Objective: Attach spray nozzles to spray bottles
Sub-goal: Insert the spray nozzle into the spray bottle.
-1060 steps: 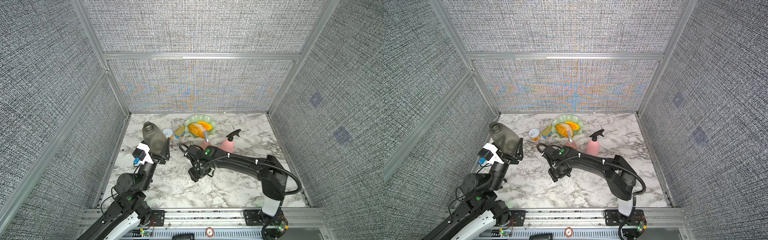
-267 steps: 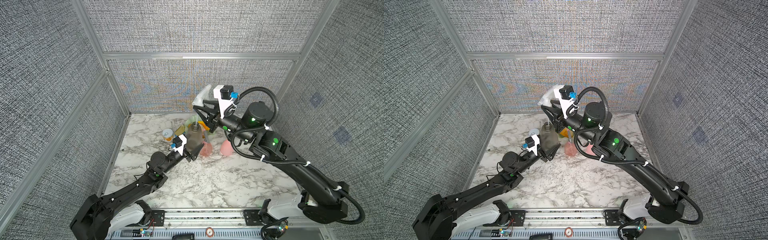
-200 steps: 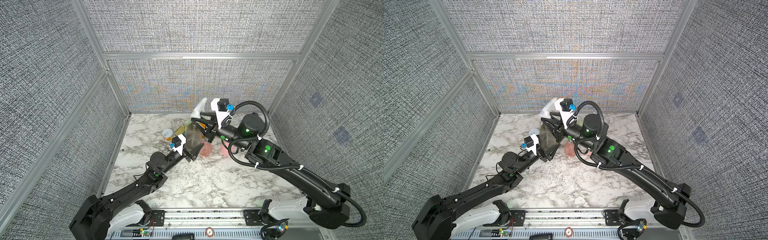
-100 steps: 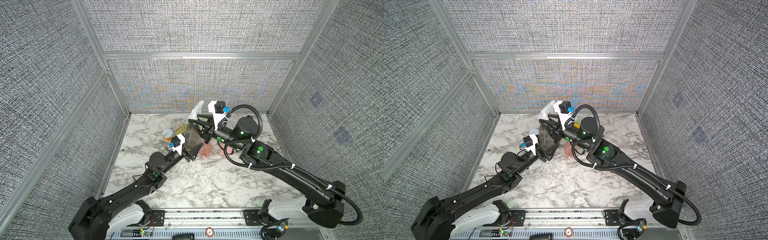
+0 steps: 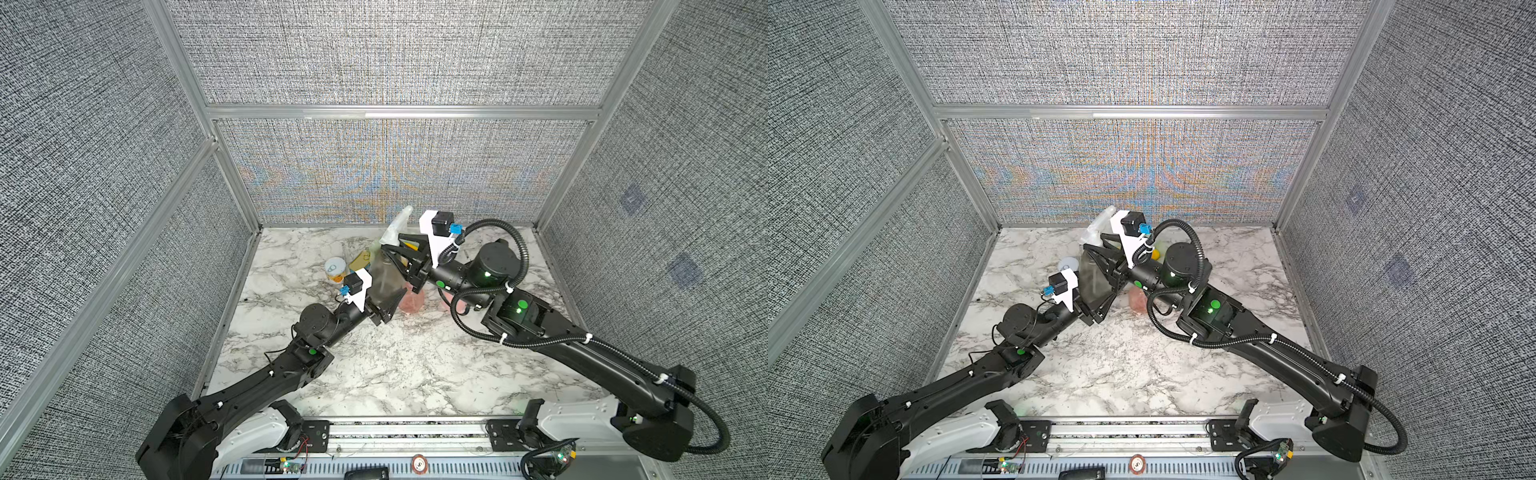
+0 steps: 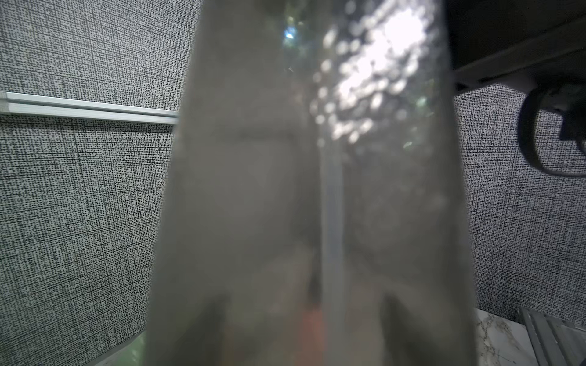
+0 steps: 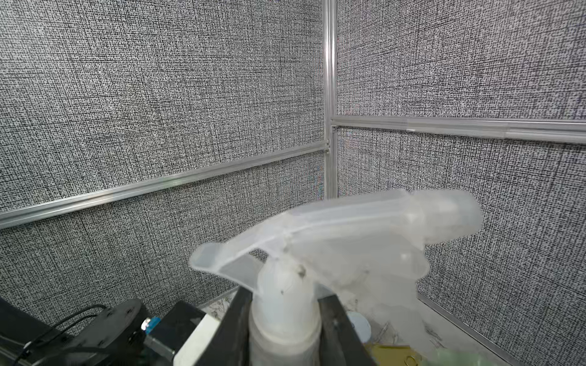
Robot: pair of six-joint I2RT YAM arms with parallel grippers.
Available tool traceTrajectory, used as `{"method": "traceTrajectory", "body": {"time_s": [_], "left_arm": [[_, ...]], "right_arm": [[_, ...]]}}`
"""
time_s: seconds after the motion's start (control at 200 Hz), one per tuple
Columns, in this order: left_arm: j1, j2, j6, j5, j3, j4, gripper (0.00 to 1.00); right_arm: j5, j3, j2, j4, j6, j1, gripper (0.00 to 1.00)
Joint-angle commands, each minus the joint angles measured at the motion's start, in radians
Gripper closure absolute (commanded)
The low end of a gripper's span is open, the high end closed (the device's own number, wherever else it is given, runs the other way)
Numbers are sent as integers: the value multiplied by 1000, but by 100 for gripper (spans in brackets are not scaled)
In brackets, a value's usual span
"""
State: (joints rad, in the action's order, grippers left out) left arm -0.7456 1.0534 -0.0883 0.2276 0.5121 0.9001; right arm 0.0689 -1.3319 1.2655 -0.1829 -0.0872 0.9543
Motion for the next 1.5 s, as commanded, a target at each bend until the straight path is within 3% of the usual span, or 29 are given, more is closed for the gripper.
{"method": "traceTrajectory", "body": {"time_s": [0.0,0.18,0.565,0.74,0.955,1.496], "left_arm": [[0,0,-3,-13,2,69,36],[0,2,-4,-8,2,71,36],[0,-1,-8,-10,-2,76,36],[1,-1,-12,-22,-4,85,36],[0,-1,-13,-24,-8,97,36],[0,-14,-7,-34,-15,117,36]], "right_arm": [[-34,-2,-9,62,41,1,67],[19,-14,24,59,11,7,61],[32,-56,33,117,13,27,60],[28,-66,19,166,26,50,50],[2,-57,-1,207,37,67,45],[-32,-71,-13,260,65,90,44]]}}
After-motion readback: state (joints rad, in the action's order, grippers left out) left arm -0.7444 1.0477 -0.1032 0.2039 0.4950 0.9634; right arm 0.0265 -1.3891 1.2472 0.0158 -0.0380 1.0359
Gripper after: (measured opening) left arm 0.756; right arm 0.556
